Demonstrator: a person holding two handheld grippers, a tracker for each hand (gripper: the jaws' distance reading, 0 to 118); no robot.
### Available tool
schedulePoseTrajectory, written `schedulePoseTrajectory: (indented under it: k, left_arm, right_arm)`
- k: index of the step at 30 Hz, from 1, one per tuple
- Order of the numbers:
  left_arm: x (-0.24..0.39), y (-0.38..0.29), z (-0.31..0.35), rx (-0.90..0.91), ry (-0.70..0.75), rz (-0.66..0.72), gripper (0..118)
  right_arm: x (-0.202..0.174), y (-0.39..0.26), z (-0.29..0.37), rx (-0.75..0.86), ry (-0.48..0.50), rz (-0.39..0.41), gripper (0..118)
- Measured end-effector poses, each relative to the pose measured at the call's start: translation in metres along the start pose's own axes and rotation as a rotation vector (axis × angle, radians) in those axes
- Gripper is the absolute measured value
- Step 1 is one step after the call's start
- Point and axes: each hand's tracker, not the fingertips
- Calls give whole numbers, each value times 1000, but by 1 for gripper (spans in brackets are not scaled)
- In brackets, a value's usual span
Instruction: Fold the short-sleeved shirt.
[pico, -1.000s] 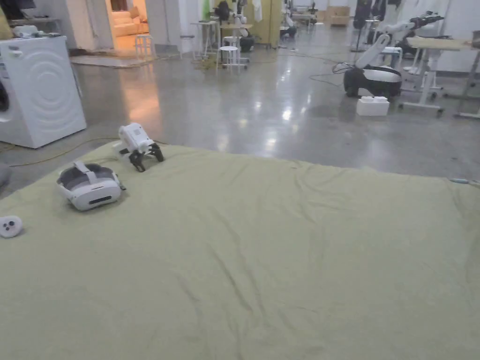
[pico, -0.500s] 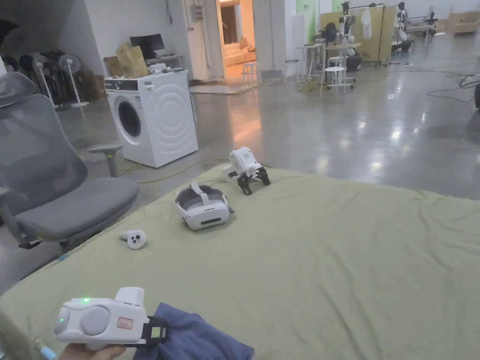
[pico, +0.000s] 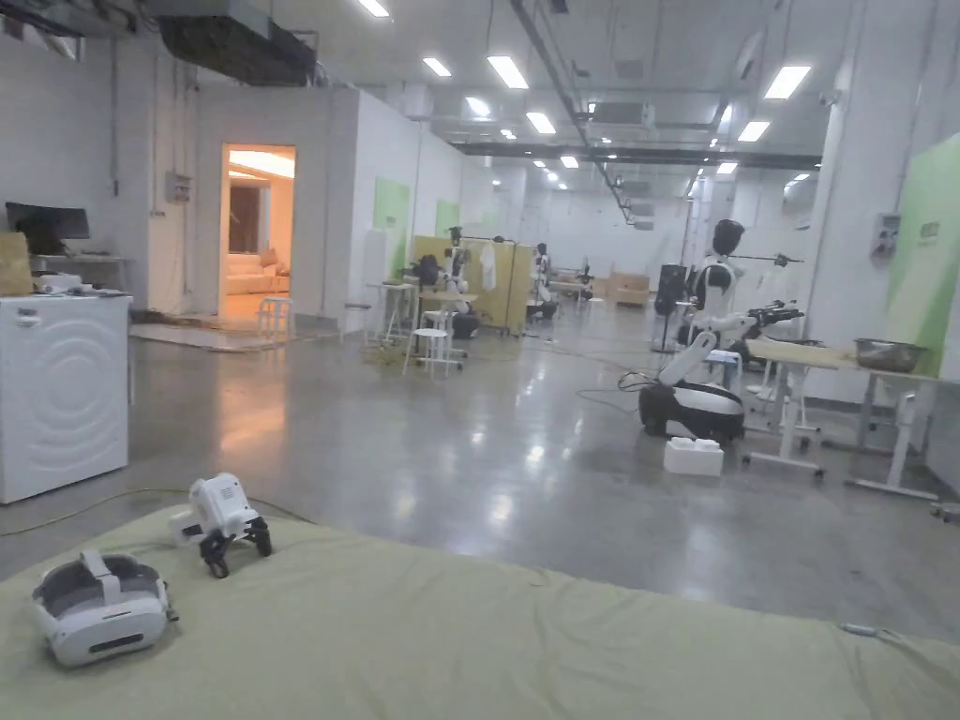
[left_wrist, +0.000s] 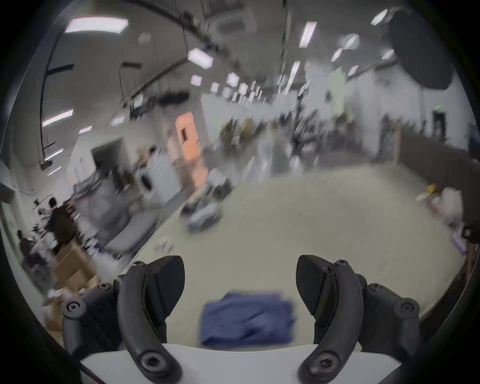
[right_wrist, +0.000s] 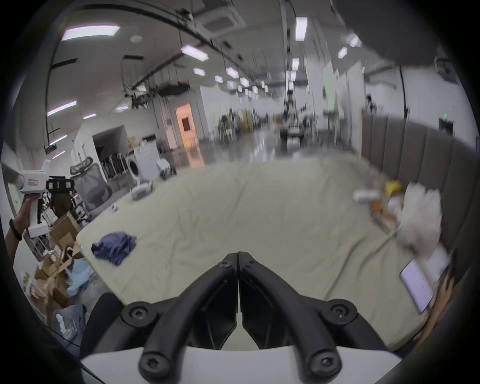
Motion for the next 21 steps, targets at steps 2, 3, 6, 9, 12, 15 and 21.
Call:
schedulePoseTrajectory:
  k: [2, 3, 6, 9, 12, 15, 21]
  left_arm:
    - [50, 1, 34, 156, -65, 7, 88]
    - [70, 1, 46, 204, -69, -3, 86]
    - [136, -7, 76, 303, -36, -52, 71]
    - [159, -21, 90, 327, -47, -55, 35]
    - [160, -25, 104, 310, -72, -11, 3]
    - [153, -25, 116, 275, -49, -8, 0]
    - [140, -25, 127, 269, -13, 6, 0]
  right_arm:
    - [-5, 15, 21, 78, -49, 77, 0]
    - [-8, 20, 29, 111, -73, 101, 0]
    - [-20, 32, 53, 191, -80, 130, 0]
    - [-27, 34, 72, 264, -54, 116, 0]
    - [-34, 31, 89, 325, -73, 138, 0]
    - [-33, 22, 99, 356, -112, 155, 0]
    - [-22, 10, 98, 329, -119, 73, 0]
